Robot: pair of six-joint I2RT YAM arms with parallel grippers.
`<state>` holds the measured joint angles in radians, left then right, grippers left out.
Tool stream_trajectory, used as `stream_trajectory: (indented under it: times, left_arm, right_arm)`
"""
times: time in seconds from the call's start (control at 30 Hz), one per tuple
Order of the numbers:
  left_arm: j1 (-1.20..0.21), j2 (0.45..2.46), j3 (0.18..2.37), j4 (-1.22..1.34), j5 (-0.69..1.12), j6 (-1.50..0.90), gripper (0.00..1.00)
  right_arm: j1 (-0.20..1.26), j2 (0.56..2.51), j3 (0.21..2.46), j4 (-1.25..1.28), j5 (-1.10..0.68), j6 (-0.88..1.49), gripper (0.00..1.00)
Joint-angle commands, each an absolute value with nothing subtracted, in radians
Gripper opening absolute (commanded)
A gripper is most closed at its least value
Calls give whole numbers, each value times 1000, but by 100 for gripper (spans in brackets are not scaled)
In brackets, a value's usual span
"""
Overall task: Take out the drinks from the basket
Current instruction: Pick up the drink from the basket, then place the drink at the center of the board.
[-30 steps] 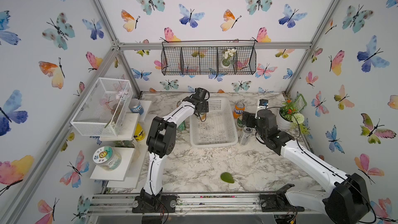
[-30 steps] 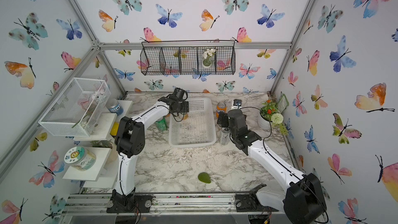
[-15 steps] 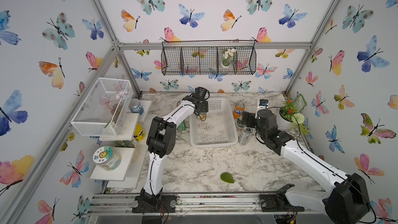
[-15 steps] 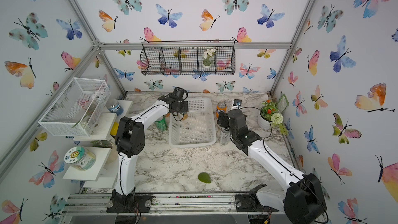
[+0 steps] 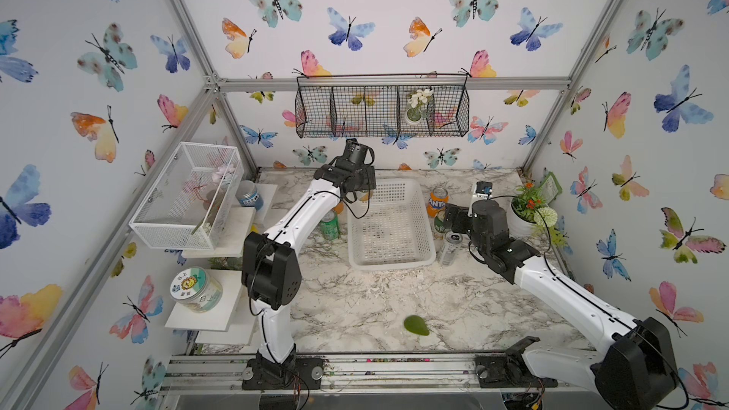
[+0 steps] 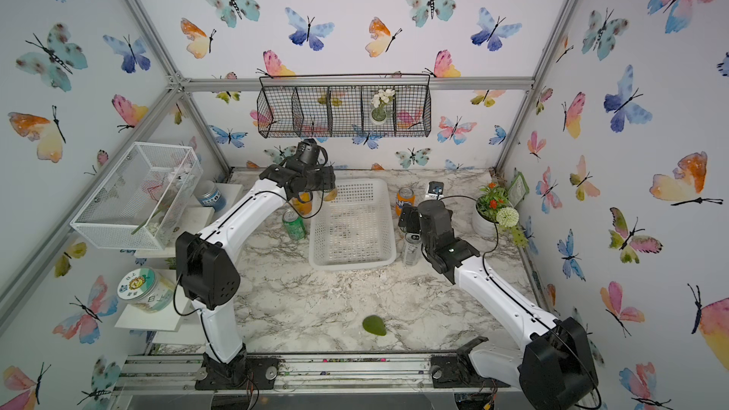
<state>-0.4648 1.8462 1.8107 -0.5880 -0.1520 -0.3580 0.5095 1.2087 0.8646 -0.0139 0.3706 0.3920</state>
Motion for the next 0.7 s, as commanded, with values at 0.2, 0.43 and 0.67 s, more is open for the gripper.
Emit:
stream_trajectory:
  times: [0.2,0.43,0.67]
  left_arm:
    - [-463,1461,1523,-552,-188,-351,64]
    - [-463,1241,1256,-548,-261,-371,65]
    - [-463,1123,1034,-528,-270,-422,65]
  right_arm:
    - [505,1201,858,8,365,396,97]
    - [503,1198,850,14,354,400,97]
    - [503,1201,848,20,347,405,97]
